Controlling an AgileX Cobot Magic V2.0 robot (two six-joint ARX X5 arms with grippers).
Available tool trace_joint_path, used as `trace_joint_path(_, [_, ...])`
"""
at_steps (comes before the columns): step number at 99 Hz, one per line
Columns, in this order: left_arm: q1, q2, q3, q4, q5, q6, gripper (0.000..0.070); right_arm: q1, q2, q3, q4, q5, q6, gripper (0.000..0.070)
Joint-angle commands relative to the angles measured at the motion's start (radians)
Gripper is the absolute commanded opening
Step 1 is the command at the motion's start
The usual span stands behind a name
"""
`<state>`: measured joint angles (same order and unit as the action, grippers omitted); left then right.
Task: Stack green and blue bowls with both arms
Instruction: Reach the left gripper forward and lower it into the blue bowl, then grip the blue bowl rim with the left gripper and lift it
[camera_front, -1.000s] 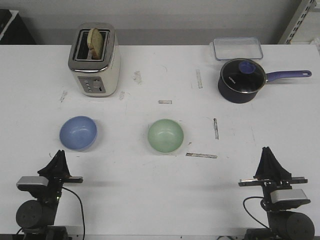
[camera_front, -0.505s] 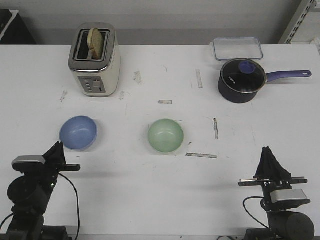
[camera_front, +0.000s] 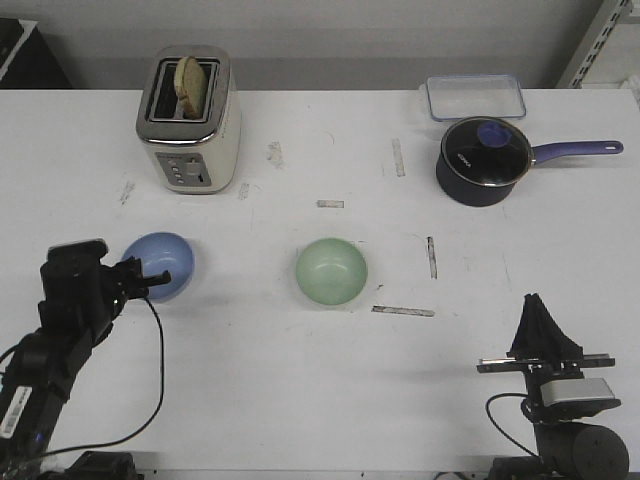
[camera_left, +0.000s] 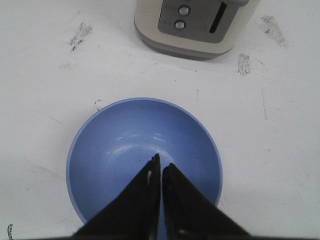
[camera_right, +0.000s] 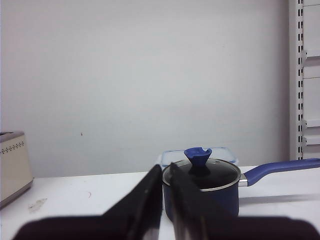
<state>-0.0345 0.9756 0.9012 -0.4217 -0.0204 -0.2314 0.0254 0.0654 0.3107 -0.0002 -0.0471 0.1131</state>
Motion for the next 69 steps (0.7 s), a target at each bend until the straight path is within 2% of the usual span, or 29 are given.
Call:
trace_joint_path(1, [0.006, 0.061, 0.072, -0.045, 0.003, -0.058, 0.0002, 0.0, -0.004, 0.005, 0.007, 0.003, 0.014, 0.0013])
trace_joint_path(18, [0.044, 0.185, 0.205, -0.207, 0.028, -0.073, 0.0002, 0.0, -0.004, 0.005, 0.007, 0.003, 0.014, 0.0013])
trace_joint_path(32, [0.117, 0.253, 0.288, -0.282, 0.163, -0.069, 0.0001, 0.0, -0.004, 0.005, 0.007, 0.003, 0.014, 0.0013])
trace_joint_path(50, [0.219, 0.291, 0.314, -0.294, 0.29, -0.077, 0.0017, 0.0, -0.004, 0.005, 0.007, 0.003, 0.014, 0.0013])
trace_joint_path(55, [0.248, 0.299, 0.314, -0.3, 0.307, -0.079, 0.0081, 0.0, -0.004, 0.005, 0.007, 0.003, 0.014, 0.0013])
trace_joint_path(64, [0.292, 0.309, 0.314, -0.311, 0.311, -0.076, 0.03, 0.0, -0.004, 0.005, 0.007, 0.003, 0.014, 0.0013])
trace_joint_path(69, [0.306, 0.314, 0.314, -0.309, 0.311, -0.072, 0.0372, 0.0, -0.004, 0.005, 0.007, 0.003, 0.014, 0.0013])
